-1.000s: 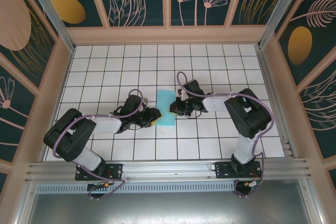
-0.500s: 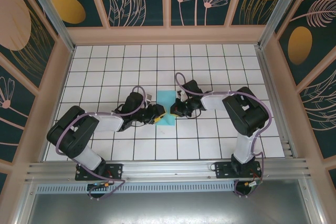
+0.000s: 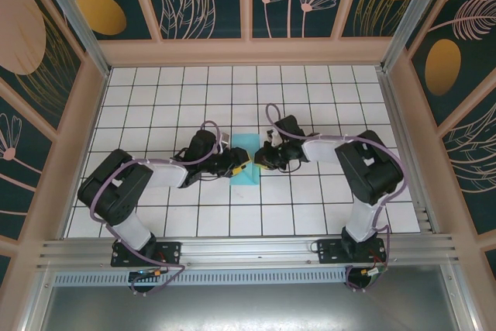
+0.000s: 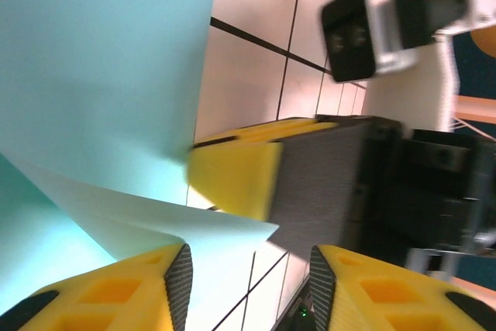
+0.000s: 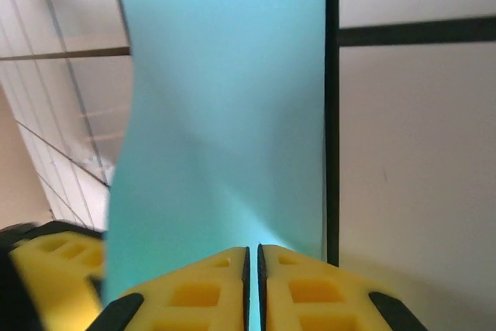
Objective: Fold a paper plane with a square sheet of paper (pick it up from the middle)
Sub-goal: Fold the triangle a second time at the center of the table.
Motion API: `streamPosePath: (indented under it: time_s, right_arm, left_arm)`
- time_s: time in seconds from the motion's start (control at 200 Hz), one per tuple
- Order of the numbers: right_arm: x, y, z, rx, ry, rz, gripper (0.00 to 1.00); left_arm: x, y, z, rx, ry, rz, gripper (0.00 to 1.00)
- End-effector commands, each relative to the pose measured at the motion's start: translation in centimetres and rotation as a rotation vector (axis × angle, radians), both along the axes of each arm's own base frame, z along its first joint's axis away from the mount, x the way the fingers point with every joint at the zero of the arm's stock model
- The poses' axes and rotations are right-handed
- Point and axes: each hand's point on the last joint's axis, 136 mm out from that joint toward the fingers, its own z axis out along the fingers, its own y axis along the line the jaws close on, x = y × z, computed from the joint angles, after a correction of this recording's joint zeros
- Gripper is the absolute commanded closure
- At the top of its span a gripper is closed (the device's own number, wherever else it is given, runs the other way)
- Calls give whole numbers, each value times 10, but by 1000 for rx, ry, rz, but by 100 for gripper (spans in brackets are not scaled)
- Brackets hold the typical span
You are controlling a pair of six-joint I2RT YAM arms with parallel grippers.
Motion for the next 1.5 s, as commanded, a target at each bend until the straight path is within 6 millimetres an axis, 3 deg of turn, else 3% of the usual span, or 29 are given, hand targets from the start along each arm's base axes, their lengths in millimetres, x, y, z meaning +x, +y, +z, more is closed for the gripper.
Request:
streamPosePath:
  time_s: [0.0, 0.29, 0.51, 0.836, 1.216, 1.346, 1.491]
  right_arm:
    - [12, -11, 27, 48, -75, -46, 85]
    - [4, 0, 42, 166, -131, 28, 74]
    - [-2, 11, 41, 195, -125, 71, 72]
    - [-5, 12, 28, 170, -94, 95, 78]
    - [-9, 22, 32, 200, -99, 128, 85]
    - [-5, 17, 25, 147, -109, 113, 93]
    - [0, 8, 11, 65, -123, 109, 95]
  left_arm:
    - [0, -3, -4, 11, -7, -18, 56]
    - [1, 2, -11, 40, 1, 3, 71]
    - [0, 4, -14, 53, 6, 6, 78]
    - [1, 3, -10, 41, -7, 9, 79]
    - [0, 3, -10, 35, -7, 8, 81]
    - [1, 2, -8, 32, -10, 7, 81]
    - [3, 0, -3, 24, -26, -2, 81]
